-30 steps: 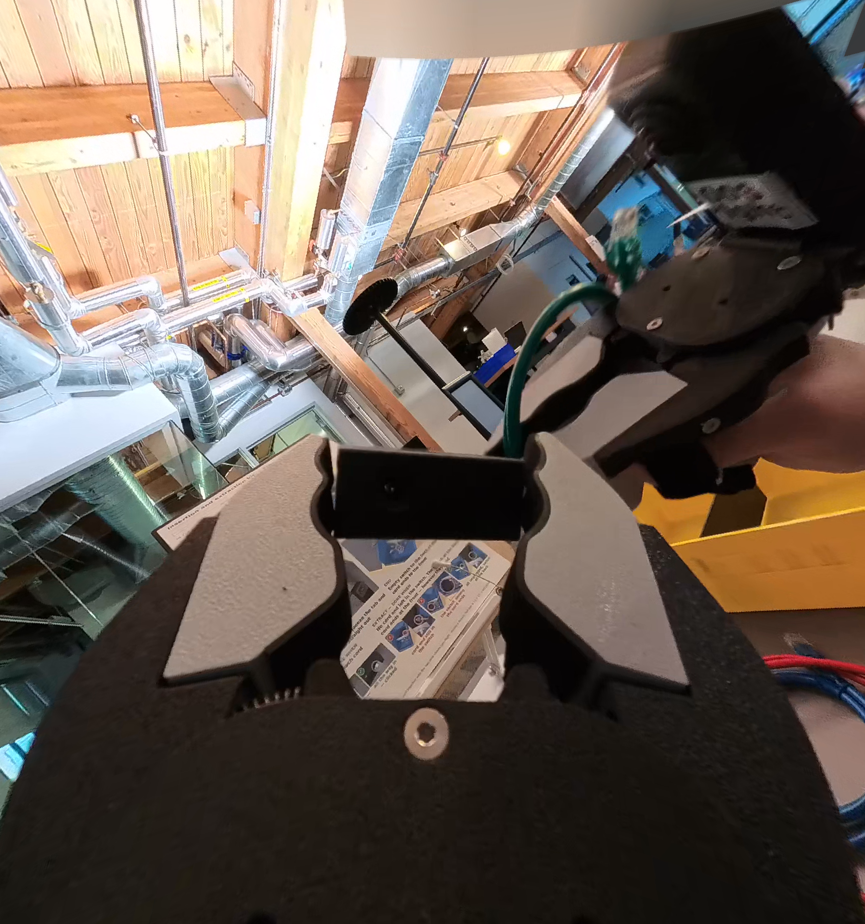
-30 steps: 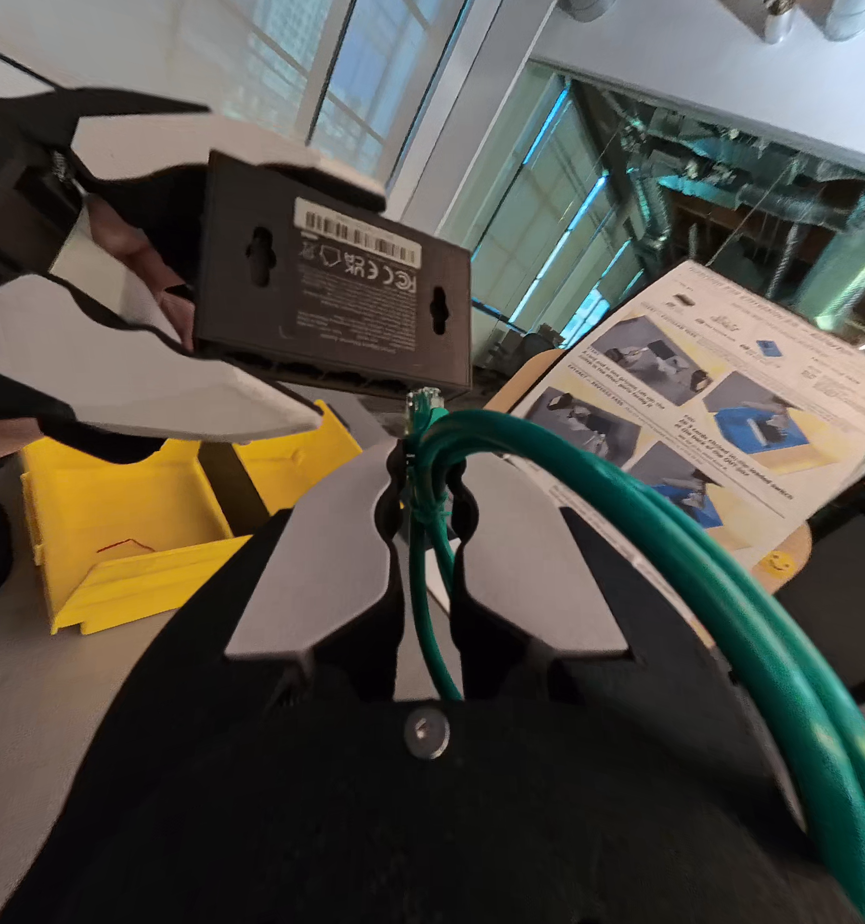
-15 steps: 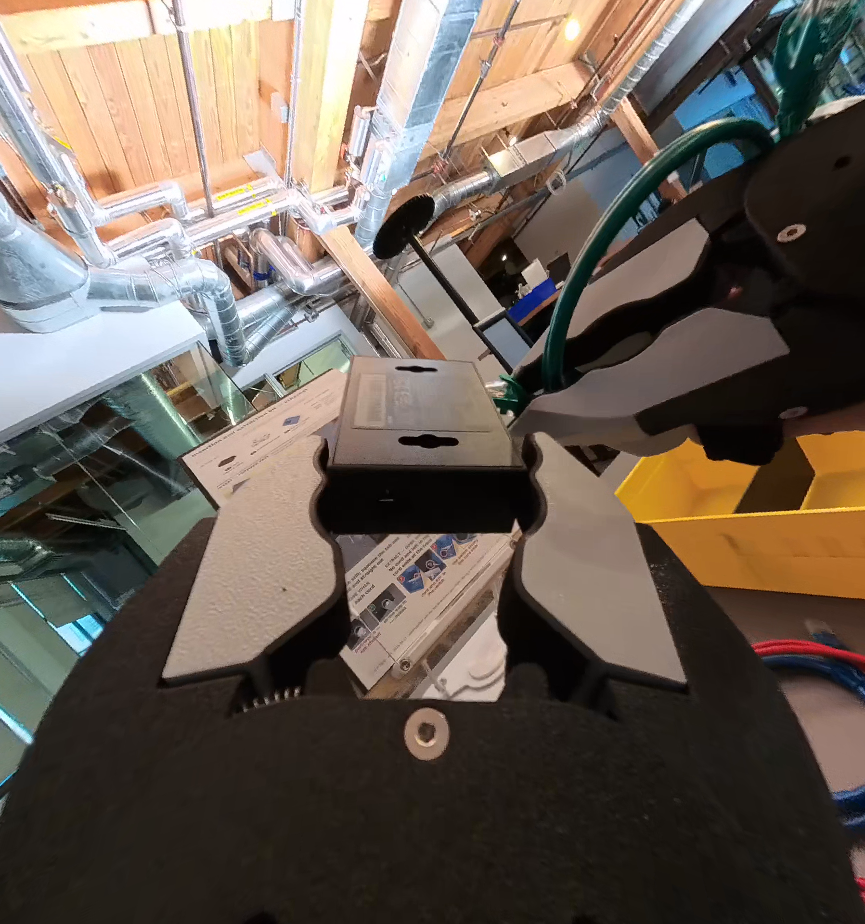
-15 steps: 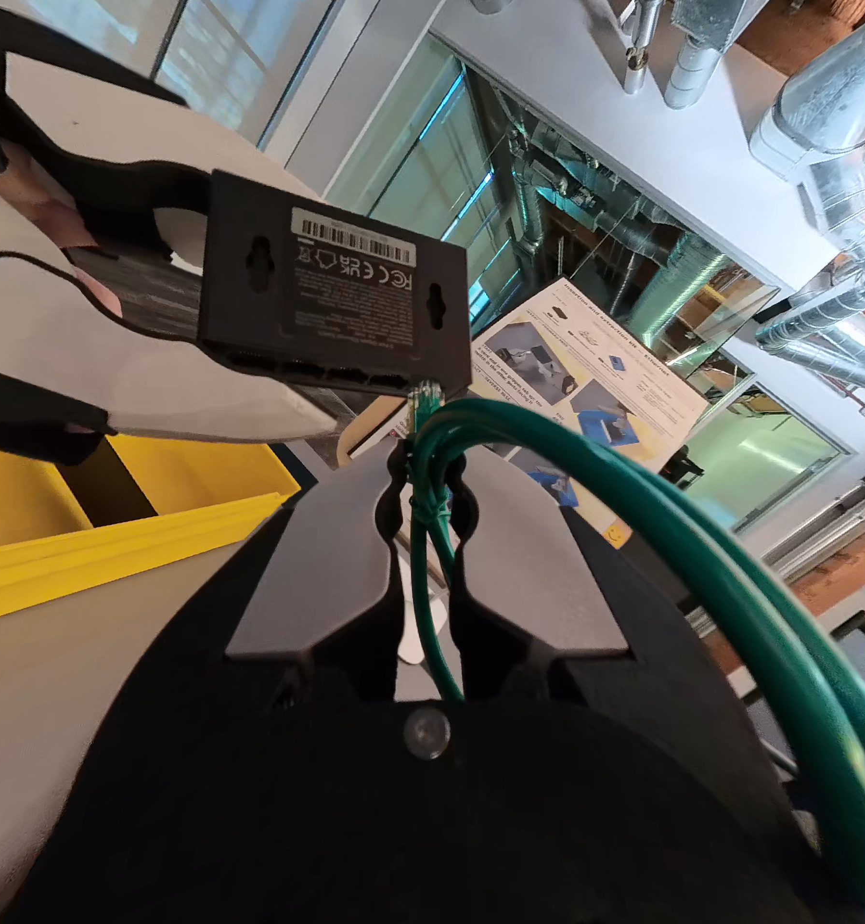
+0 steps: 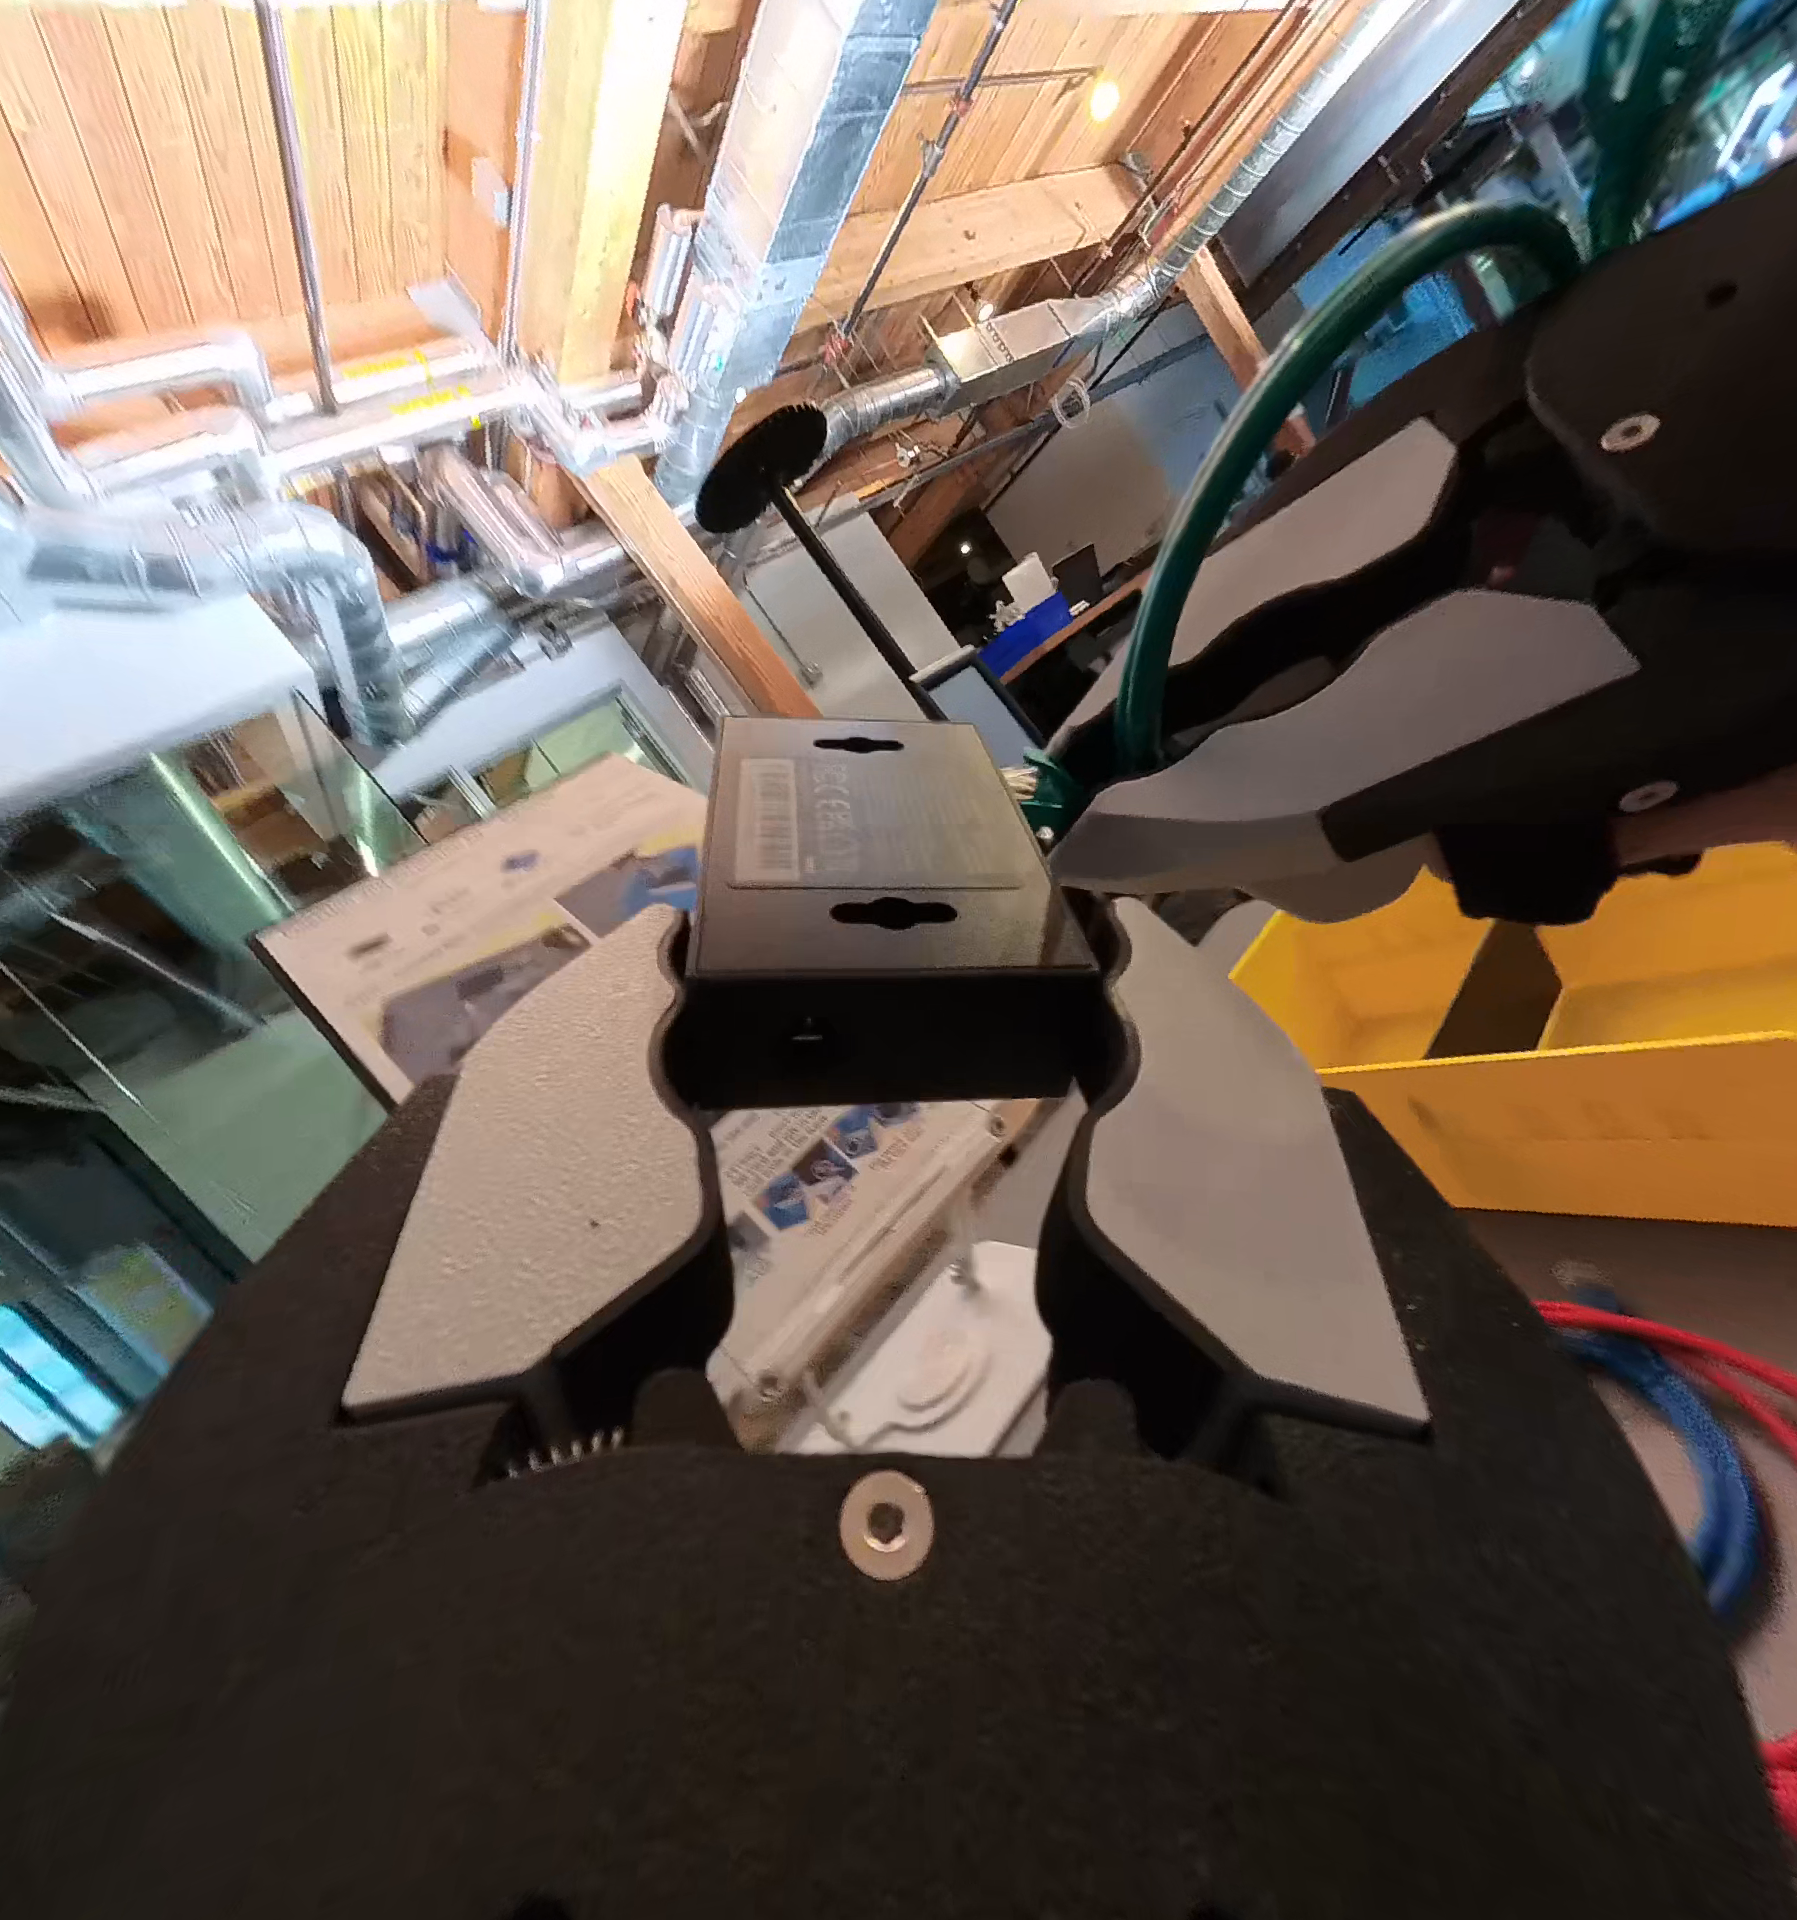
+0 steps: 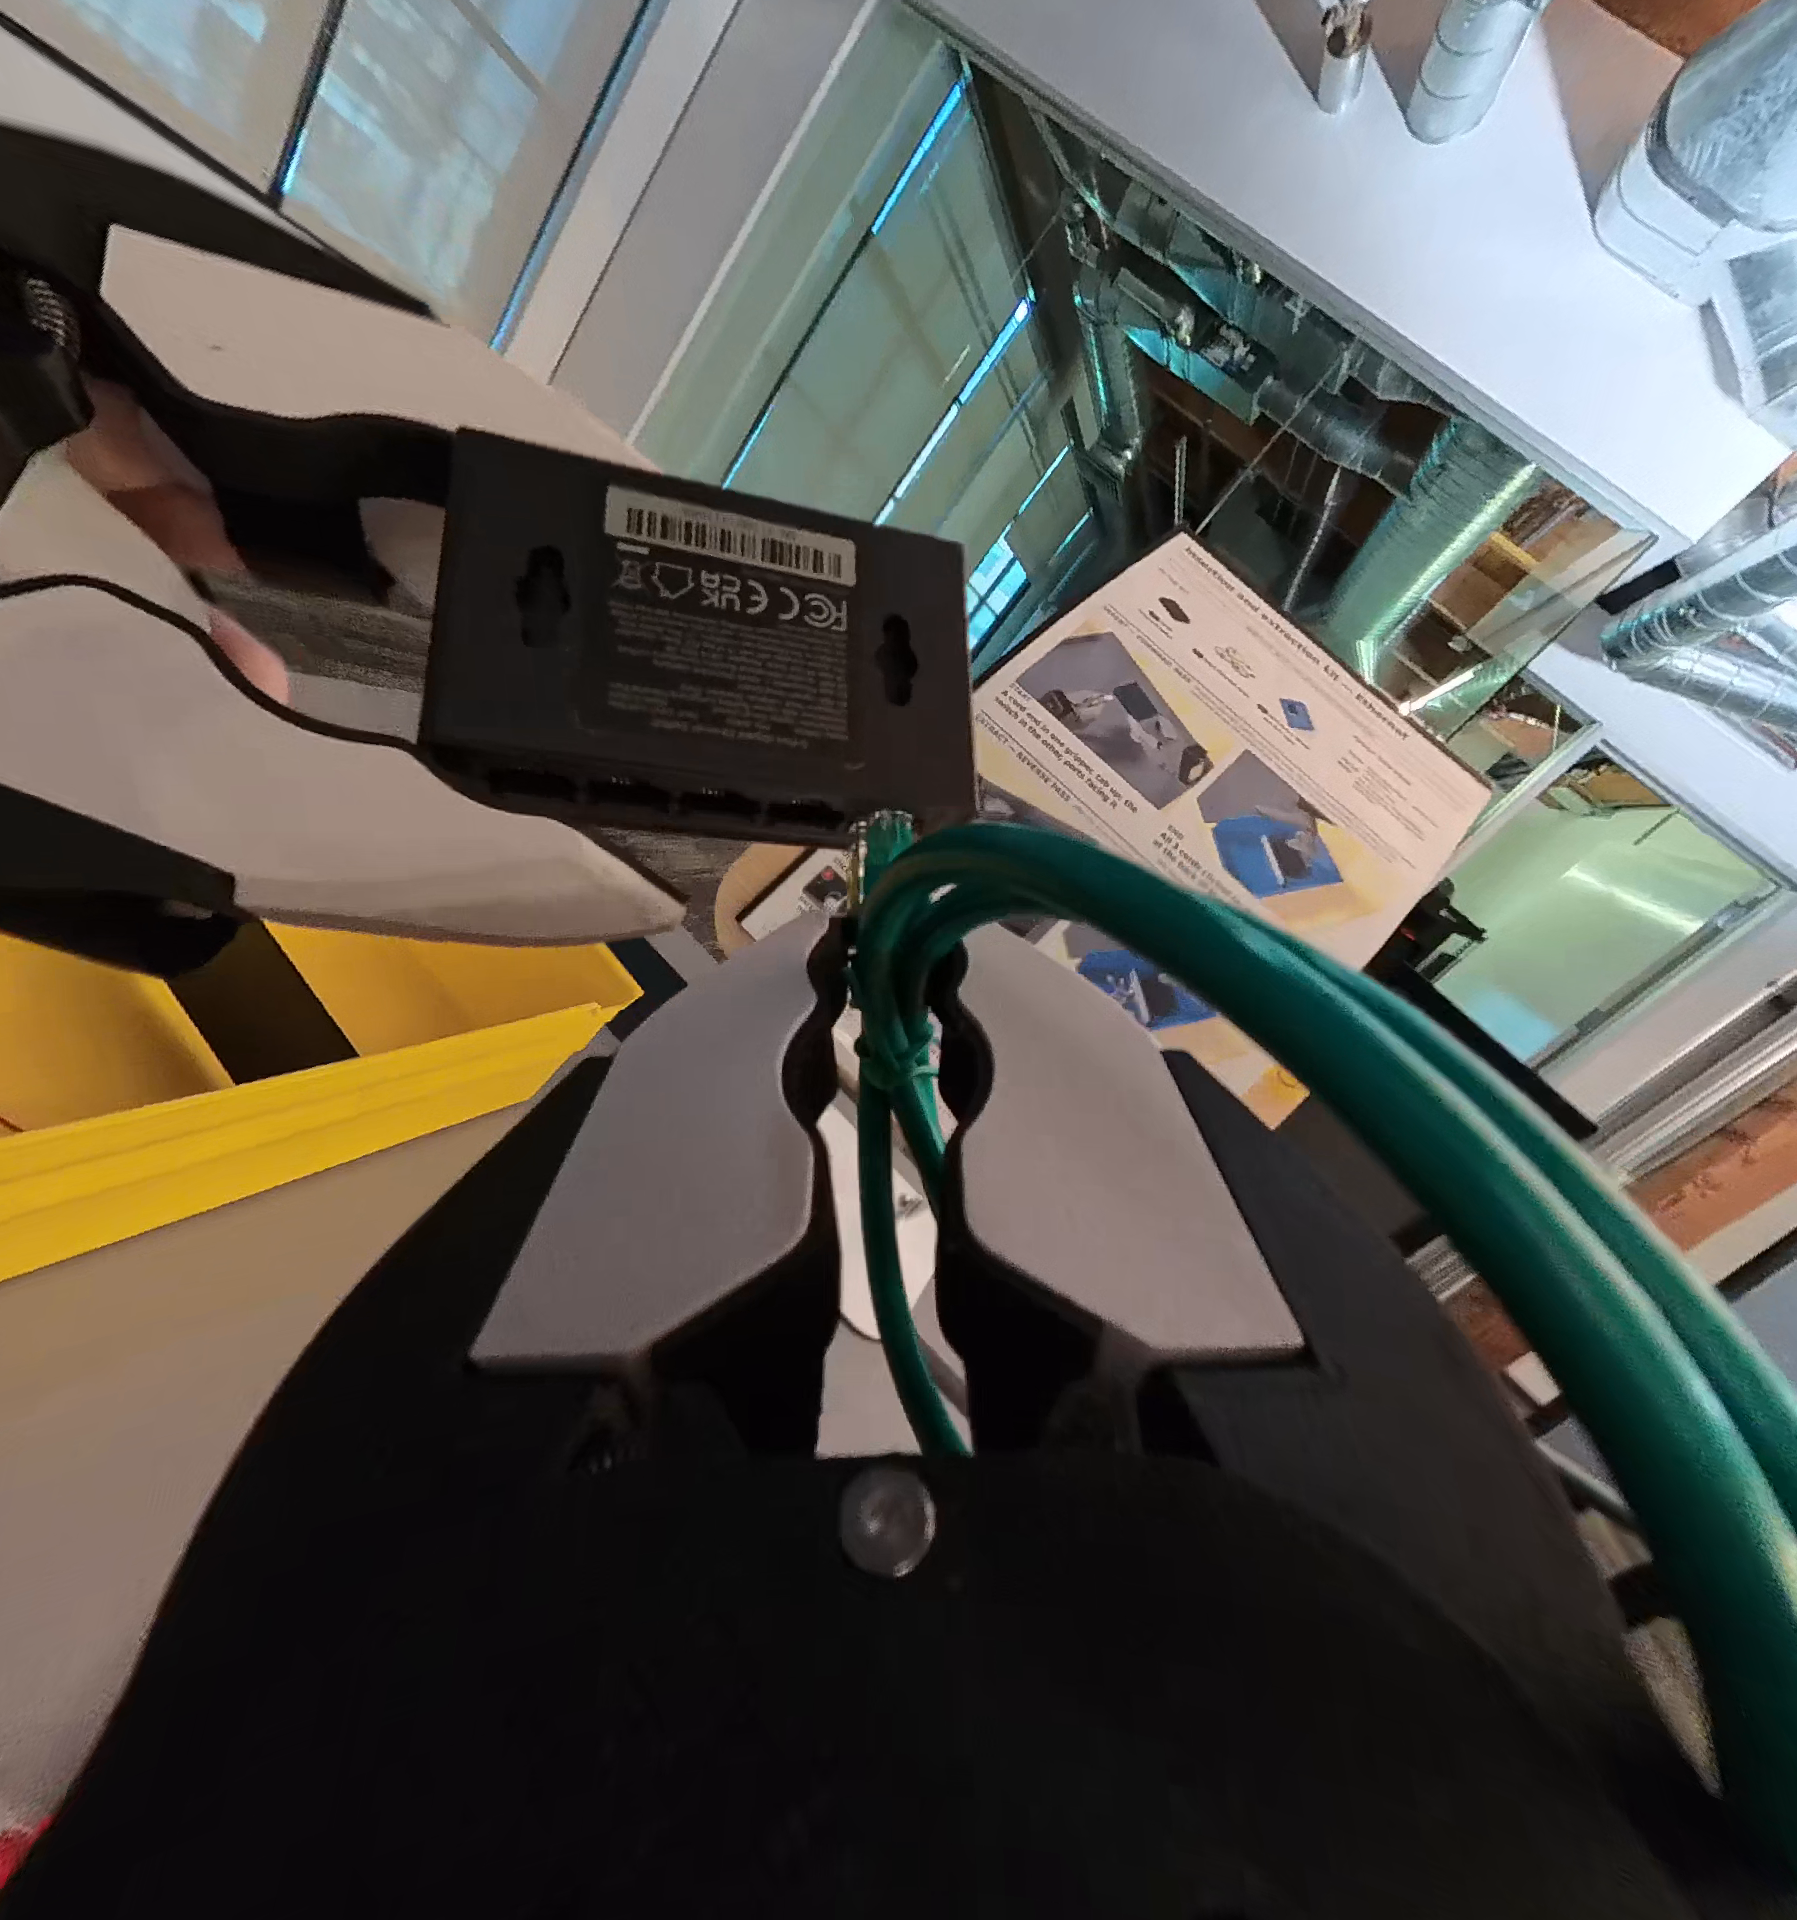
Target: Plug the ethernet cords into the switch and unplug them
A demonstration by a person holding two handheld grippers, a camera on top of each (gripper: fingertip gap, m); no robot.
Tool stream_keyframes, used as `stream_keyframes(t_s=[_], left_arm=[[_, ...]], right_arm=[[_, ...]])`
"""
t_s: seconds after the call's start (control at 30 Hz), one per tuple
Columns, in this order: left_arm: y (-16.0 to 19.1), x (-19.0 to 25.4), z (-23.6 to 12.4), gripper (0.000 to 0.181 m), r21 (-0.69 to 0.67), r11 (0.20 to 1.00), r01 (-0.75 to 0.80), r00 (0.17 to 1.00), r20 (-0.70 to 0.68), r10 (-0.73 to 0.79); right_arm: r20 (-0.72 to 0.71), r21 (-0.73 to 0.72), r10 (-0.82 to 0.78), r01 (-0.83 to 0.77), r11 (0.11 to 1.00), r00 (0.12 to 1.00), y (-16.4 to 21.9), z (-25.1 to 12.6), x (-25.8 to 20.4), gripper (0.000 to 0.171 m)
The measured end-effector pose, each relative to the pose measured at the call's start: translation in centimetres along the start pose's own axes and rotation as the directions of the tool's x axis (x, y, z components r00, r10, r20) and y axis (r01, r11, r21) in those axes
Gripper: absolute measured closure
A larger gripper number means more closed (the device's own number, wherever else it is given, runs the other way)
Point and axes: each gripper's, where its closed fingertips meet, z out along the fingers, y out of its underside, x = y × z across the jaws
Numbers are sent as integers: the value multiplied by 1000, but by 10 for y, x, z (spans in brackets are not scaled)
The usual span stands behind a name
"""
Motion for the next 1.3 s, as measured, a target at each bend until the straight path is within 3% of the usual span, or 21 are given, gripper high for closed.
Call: stream_keyframes(t_s=[0.13,0.33,0.6,1.07,1.17,1.3], left_arm=[[12,3,8,110,-38,985,167,986,-11,-168],[24,8,14,110,-67,973,223,974,-16,-224],[19,7,13,110,-31,973,227,974,-7,-227],[32,19,19,112,-91,969,230,972,-26,-234],[21,15,17,112,-9,979,204,979,27,-204],[-4,18,8,113,127,992,25,990,135,-43]], right_arm=[[29,-34,126,-125,992,992,8,4,2,156],[102,-34,301,-299,954,948,18,11,2,157],[131,-44,238,-234,971,962,23,15,-2,156],[37,-72,90,-87,994,995,25,10,8,156],[33,-49,77,-75,996,996,21,9,8,156],[-6,-18,-42,42,999,999,6,-1,9,154]])
